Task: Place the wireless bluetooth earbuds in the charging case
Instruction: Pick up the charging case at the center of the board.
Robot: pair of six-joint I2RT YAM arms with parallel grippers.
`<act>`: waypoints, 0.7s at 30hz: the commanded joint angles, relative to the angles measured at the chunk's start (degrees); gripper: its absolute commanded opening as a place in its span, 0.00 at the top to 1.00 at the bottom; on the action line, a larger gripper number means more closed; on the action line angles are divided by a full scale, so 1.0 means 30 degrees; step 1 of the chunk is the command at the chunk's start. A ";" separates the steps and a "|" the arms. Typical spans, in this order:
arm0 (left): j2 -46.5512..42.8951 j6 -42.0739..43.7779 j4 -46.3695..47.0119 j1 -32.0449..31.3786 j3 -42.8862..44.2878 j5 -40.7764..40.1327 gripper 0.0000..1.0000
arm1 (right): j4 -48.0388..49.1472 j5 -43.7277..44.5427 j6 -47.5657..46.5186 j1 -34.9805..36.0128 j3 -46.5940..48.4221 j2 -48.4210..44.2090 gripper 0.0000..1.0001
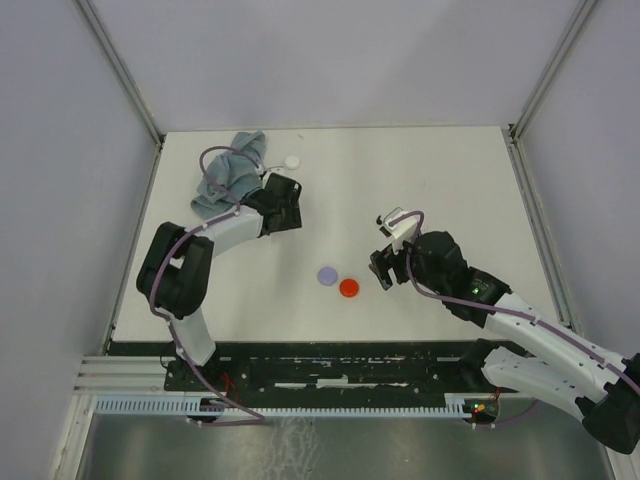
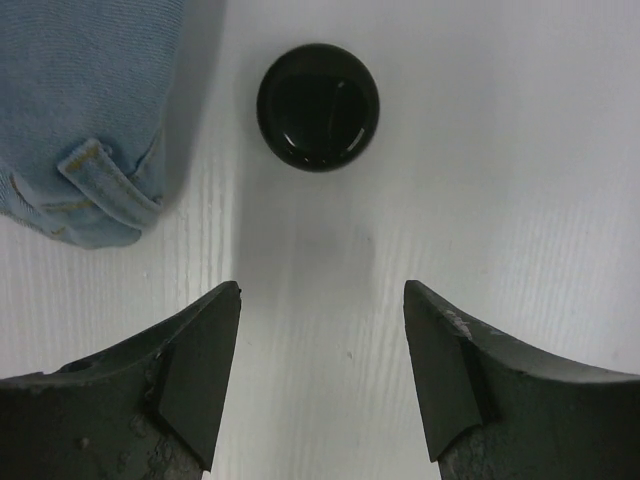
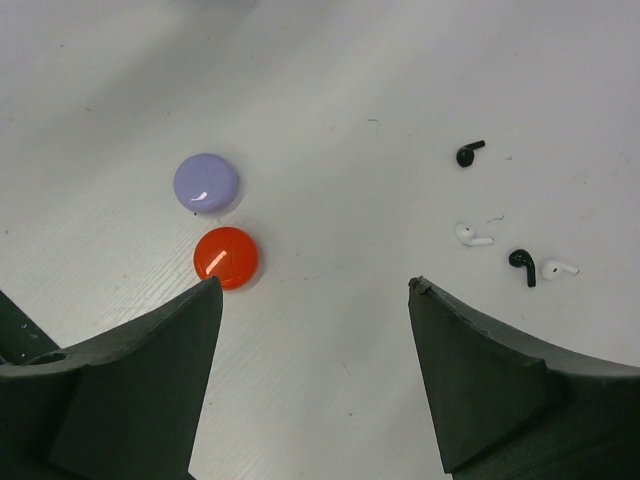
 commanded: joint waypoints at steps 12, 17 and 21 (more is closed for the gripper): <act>0.5260 0.2893 -0.0011 0.2160 0.5840 0.1096 0.27 | 0.1329 -0.0214 0.0168 -0.0041 -0.0178 -0.0025 0.16; 0.6335 0.3240 -0.0502 0.2202 0.7014 0.1650 0.29 | 0.1253 -0.0121 0.0131 -0.0062 -0.0148 0.0049 0.16; 0.6712 0.3474 -0.0851 0.2266 0.7608 0.1546 0.33 | 0.1205 -0.0032 0.0159 -0.0057 -0.0111 0.0134 0.16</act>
